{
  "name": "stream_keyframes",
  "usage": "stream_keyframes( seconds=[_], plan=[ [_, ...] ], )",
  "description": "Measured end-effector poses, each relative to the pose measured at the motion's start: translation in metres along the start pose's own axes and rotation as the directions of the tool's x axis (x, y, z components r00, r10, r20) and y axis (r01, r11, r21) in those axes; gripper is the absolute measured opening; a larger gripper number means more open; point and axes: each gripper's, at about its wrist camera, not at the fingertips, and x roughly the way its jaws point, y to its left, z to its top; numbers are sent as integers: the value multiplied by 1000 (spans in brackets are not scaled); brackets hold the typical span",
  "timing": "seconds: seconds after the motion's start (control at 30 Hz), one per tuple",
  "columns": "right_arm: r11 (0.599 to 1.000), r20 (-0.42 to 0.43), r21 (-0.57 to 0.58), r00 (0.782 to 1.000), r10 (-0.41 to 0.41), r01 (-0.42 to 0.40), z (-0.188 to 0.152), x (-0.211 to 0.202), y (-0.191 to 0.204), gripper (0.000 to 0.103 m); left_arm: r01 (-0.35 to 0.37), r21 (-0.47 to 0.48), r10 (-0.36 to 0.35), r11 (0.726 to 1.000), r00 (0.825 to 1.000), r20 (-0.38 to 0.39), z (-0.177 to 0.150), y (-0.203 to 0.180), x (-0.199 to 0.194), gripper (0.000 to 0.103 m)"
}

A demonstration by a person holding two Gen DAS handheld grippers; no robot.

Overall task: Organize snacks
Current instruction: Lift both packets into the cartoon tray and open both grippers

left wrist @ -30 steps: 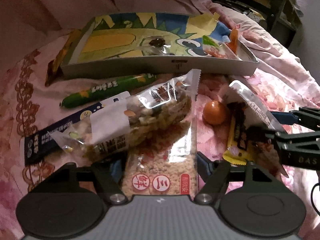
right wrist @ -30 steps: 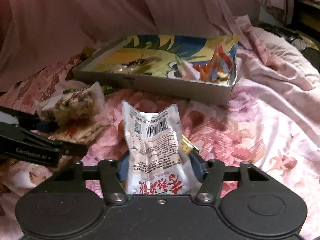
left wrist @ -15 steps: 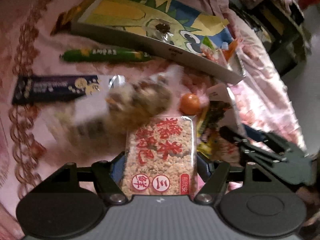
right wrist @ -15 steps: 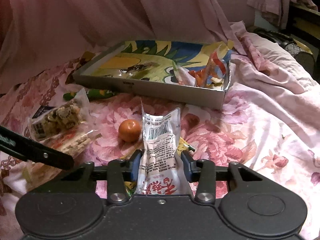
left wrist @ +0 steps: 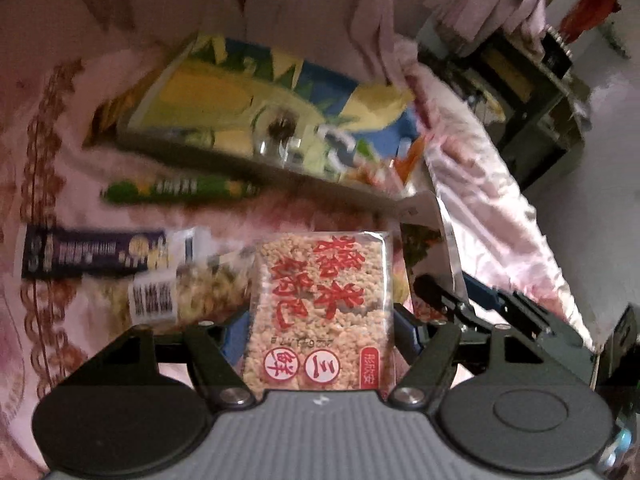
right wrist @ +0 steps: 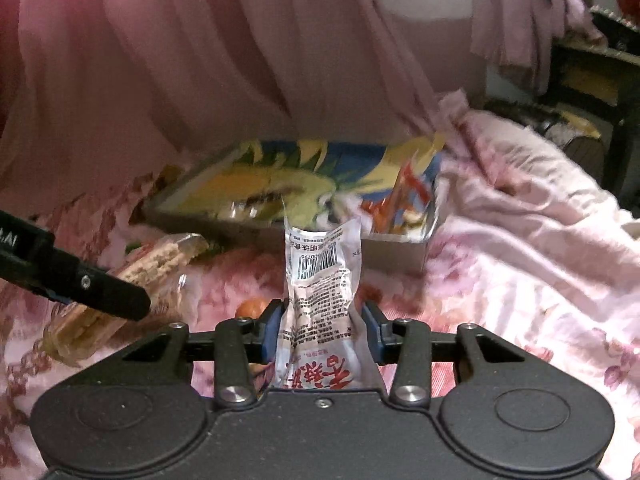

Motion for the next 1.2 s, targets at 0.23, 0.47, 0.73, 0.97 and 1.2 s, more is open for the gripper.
stream_keyframes(
  seconds=[0.23, 0.47, 0.73, 0.97, 1.2],
  plan=[
    [995, 162, 60, 983, -87, 78, 9, -10, -8, 44, -22, 16, 20, 1000, 988, 152, 33, -8, -4, 75],
    [977, 272, 170, 947, -171, 128, 45, 12, -25, 44, -98, 67, 76, 993, 960, 268, 77, -24, 20, 75],
    [975, 345, 122, 914, -215, 184, 71, 54, -35, 44, -109, 72, 84, 991, 953, 290, 117, -31, 71, 75],
    [980, 320, 42, 927, -197, 193, 84, 99, -38, 44, -117, 110, 82, 987, 957, 279, 135, -37, 112, 75],
    [984, 236, 20, 956, -177, 177, 84, 122, -44, 45, -140, 100, 113, 985, 964, 240, 137, -25, 139, 75]
  ],
)
